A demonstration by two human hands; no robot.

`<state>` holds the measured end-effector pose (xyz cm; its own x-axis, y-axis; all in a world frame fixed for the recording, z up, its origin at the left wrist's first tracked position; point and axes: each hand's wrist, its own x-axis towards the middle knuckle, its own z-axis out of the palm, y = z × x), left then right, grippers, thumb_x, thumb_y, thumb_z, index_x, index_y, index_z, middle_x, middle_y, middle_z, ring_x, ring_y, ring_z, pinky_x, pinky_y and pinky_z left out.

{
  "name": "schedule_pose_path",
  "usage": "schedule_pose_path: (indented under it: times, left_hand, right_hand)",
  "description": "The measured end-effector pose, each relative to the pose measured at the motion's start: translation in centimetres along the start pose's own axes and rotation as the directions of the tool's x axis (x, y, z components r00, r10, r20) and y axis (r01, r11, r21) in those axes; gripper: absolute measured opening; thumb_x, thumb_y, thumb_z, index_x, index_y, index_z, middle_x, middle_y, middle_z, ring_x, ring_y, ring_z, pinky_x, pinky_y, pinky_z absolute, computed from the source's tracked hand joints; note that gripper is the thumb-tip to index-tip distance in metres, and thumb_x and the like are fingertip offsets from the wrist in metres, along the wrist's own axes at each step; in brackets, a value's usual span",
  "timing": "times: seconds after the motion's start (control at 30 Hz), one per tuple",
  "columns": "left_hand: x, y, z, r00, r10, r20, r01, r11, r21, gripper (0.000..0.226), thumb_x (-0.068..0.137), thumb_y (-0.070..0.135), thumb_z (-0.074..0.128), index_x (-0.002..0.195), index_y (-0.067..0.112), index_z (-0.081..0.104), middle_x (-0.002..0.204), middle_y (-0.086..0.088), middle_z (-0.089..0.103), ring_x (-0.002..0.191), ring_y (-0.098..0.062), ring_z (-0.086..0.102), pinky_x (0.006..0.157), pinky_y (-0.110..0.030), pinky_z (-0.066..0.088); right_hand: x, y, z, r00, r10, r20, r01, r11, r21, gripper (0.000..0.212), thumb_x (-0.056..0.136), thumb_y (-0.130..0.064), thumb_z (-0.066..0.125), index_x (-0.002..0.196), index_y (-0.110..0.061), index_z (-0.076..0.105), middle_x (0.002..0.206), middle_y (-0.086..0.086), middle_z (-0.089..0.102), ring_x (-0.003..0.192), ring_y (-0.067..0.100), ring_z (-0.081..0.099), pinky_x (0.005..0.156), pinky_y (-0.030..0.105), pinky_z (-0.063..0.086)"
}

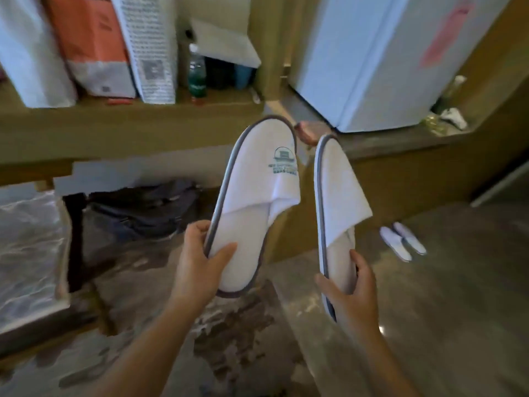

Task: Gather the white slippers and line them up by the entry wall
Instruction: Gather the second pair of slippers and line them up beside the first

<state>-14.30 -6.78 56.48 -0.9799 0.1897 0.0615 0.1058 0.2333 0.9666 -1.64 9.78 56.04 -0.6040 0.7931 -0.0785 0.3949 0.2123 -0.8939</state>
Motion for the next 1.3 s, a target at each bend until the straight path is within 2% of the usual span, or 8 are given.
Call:
schedule_pose_path:
  times: [0.23, 0.37, 0.53, 0.7, 0.93, 1.07, 1.23, 1.3]
  left_hand:
    - [-0.5, 5.1, 20.5, 0.925, 0.128, 0.357, -0.106, 0.991, -0.080, 0.030, 0.078, 0.011, 0.063, 0.093, 0.022, 0.039, 0.082, 0.015, 0.046, 0.066, 0.018, 0.050, 0.047, -0.005, 0.042]
    - [-0.6, 6.6, 29.6, 0.847, 0.123, 0.518, -0.107, 0.992, -0.061, 0.029, 0.079, 0.017, 0.062, 0.093, 0.025, 0.037, 0.084, 0.016, 0.045, 0.074, 0.000, 0.050, 0.052, -0.016, 0.040]
    - [0.7, 8.0, 41.6, 0.737, 0.157, 0.657, -0.132, 0.987, -0.089, 0.031, 0.078, 0.012, 0.061, 0.096, 0.020, 0.037, 0.085, 0.015, 0.044, 0.077, -0.002, 0.048, 0.057, -0.019, 0.038]
    - [3.7, 10.6, 53.9, 0.644, 0.157, 0.748, -0.094, 0.987, -0.127, 0.031, 0.078, 0.007, 0.061, 0.096, 0.017, 0.038, 0.085, 0.012, 0.046, 0.077, -0.003, 0.048, 0.060, -0.022, 0.040]
    - [5.3, 15.1, 67.8, 0.563, 0.154, 0.812, -0.077, 0.988, -0.133, 0.032, 0.077, 0.006, 0.062, 0.097, 0.017, 0.039, 0.089, 0.006, 0.049, 0.077, -0.006, 0.049, 0.063, -0.023, 0.042]
    - [5.3, 16.1, 74.4, 0.565, 0.156, 0.810, -0.068, 0.987, -0.143, 0.032, 0.077, 0.006, 0.061, 0.096, 0.018, 0.039, 0.087, 0.010, 0.049, 0.078, -0.004, 0.050, 0.061, -0.023, 0.041]
    - [4.1, 16.7, 84.1, 0.665, 0.130, 0.735, -0.069, 0.991, -0.112, 0.031, 0.079, 0.006, 0.060, 0.098, 0.016, 0.038, 0.099, -0.004, 0.049, 0.082, -0.015, 0.050, 0.063, -0.026, 0.042]
    - [3.2, 17.1, 87.7, 0.710, 0.106, 0.696, -0.052, 0.994, -0.098, 0.029, 0.080, 0.009, 0.059, 0.098, 0.017, 0.038, 0.097, -0.001, 0.049, 0.082, -0.014, 0.050, 0.061, -0.026, 0.042]
  right_hand:
    - [7.0, 7.2, -14.3, 0.955, 0.096, -0.280, -0.088, 0.995, 0.041, 0.079, 0.065, -0.027, 0.076, 0.130, -0.020, 0.032, 0.134, 0.007, 0.039, 0.118, 0.022, 0.040, 0.099, 0.046, 0.042]
    - [9.6, 10.5, -19.3, 0.908, 0.183, -0.378, -0.154, 0.982, 0.106, 0.081, 0.065, -0.029, 0.074, 0.133, -0.021, 0.030, 0.136, 0.003, 0.036, 0.118, 0.015, 0.035, 0.100, 0.038, 0.036]
    - [15.6, 14.2, -24.9, 0.841, 0.240, -0.484, -0.198, 0.971, 0.137, 0.081, 0.066, -0.028, 0.073, 0.133, -0.019, 0.029, 0.121, -0.006, 0.032, 0.114, 0.011, 0.032, 0.098, 0.032, 0.032]
    - [24.3, 16.2, -30.7, 0.767, 0.284, -0.575, -0.247, 0.958, 0.145, 0.081, 0.067, -0.029, 0.073, 0.134, -0.018, 0.028, 0.138, 0.006, 0.035, 0.125, 0.019, 0.032, 0.105, 0.036, 0.029]
    - [32.4, 18.5, -38.9, 0.676, 0.349, -0.648, -0.301, 0.935, 0.190, 0.081, 0.067, -0.030, 0.073, 0.133, -0.019, 0.029, 0.140, 0.007, 0.034, 0.127, 0.021, 0.032, 0.106, 0.038, 0.028]
    - [36.6, 21.3, -43.9, 0.668, 0.363, -0.650, -0.316, 0.929, 0.194, 0.082, 0.066, -0.030, 0.074, 0.134, -0.020, 0.028, 0.140, 0.007, 0.034, 0.128, 0.021, 0.032, 0.107, 0.039, 0.028]
    - [43.6, 26.6, -52.1, 0.723, 0.326, -0.609, -0.317, 0.940, 0.126, 0.082, 0.067, -0.030, 0.073, 0.134, -0.018, 0.028, 0.141, 0.009, 0.034, 0.128, 0.024, 0.032, 0.109, 0.044, 0.030]
    - [46.7, 28.4, -55.7, 0.758, 0.316, -0.571, -0.308, 0.945, 0.114, 0.082, 0.066, -0.030, 0.073, 0.134, -0.019, 0.028, 0.141, 0.009, 0.034, 0.128, 0.024, 0.032, 0.108, 0.044, 0.030]
